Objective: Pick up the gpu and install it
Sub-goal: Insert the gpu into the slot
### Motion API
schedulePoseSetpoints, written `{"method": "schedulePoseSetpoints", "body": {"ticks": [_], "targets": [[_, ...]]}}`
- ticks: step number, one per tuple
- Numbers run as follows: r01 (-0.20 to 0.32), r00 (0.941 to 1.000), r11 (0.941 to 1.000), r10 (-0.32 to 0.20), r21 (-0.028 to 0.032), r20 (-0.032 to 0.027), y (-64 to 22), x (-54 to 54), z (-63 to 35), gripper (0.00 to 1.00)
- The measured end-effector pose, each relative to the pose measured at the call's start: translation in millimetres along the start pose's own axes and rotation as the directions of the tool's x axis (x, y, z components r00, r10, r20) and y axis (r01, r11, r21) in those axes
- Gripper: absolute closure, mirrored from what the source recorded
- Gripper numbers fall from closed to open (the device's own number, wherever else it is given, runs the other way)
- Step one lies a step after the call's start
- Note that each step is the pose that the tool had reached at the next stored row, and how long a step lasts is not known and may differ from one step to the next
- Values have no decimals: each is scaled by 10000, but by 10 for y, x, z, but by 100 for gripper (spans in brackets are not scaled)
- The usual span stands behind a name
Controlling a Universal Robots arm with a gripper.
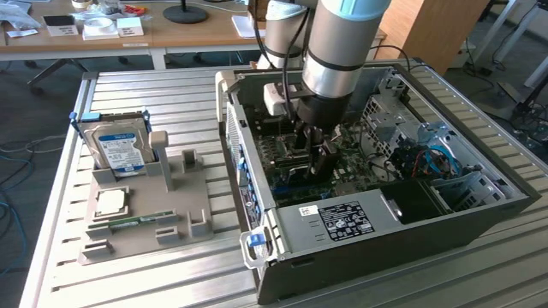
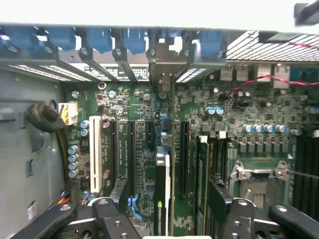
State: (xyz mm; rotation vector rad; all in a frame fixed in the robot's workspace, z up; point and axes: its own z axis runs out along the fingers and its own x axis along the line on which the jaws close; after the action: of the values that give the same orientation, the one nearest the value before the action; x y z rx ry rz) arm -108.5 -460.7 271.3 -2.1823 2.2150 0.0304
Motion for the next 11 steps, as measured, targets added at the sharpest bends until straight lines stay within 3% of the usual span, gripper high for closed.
{"method": "schedulePoseSetpoints", "body": {"ticks": [7, 11], "targets": [[-1, 10000, 10000, 1, 1, 0, -2, -11, -267, 25], [-1, 10000, 10000, 1, 3, 0, -3, -15, -359, 25]]}}
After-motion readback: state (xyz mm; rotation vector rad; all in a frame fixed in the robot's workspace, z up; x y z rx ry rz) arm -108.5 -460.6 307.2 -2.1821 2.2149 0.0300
